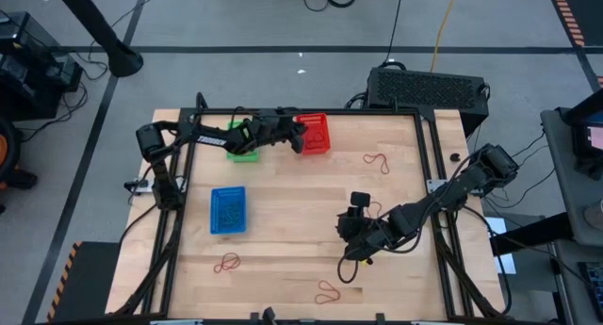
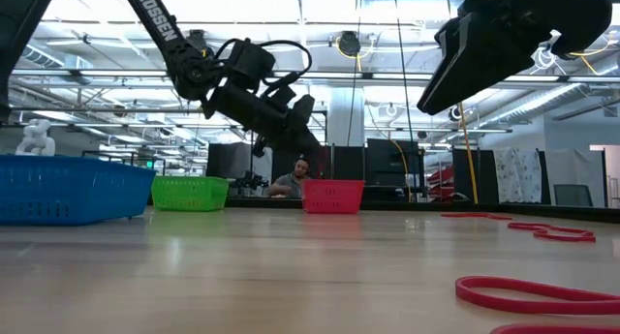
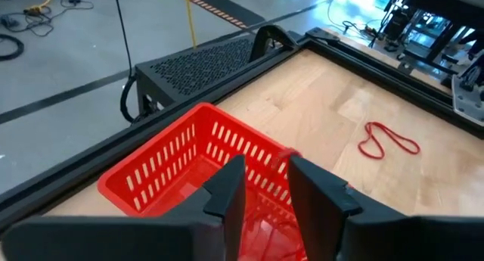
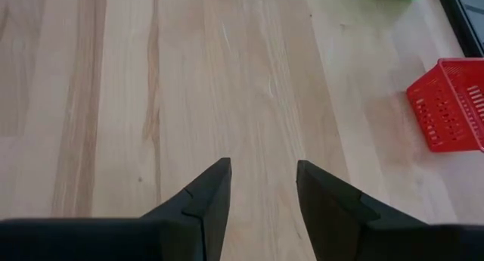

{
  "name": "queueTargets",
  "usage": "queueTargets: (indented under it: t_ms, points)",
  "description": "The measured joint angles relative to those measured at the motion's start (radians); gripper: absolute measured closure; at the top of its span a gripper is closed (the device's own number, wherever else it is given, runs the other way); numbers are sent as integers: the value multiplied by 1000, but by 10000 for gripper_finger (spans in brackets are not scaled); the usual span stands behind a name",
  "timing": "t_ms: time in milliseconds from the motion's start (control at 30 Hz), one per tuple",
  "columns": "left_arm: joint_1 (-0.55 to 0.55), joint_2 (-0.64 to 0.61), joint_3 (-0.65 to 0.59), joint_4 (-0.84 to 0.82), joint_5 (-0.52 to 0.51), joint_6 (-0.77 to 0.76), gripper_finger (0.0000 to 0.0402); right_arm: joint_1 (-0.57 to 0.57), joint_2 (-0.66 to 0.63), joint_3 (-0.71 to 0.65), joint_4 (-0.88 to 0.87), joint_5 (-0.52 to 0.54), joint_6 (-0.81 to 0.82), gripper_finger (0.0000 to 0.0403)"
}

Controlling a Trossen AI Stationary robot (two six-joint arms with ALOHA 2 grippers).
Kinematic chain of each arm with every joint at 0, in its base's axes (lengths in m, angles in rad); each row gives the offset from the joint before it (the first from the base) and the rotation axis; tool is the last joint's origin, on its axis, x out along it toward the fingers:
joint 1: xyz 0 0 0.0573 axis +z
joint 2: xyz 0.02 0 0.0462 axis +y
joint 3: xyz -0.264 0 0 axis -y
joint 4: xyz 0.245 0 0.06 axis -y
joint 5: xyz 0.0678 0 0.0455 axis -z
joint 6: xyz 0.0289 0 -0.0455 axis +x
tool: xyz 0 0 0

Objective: Sort rubber bands into baskets
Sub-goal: Put the red rubber band into the red bin

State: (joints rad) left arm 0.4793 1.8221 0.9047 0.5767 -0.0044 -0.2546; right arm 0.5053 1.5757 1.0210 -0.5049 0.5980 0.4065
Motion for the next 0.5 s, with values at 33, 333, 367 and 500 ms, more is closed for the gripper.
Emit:
queueTargets:
  t_ms: [33, 333, 367, 500]
  points:
    - [0, 0, 0, -1, 0, -1, 292, 0, 0, 0, 0, 0, 0, 259]
    - [18, -2, 126, -317, 41, 5, 283, 0, 0, 0, 0, 0, 0, 259]
    - [18, -2, 147, -359, 49, 18, 283, 0, 0, 0, 0, 0, 0, 259]
    - [18, -23, 230, -523, 101, 68, 283, 0, 0, 0, -1, 0, 0, 259]
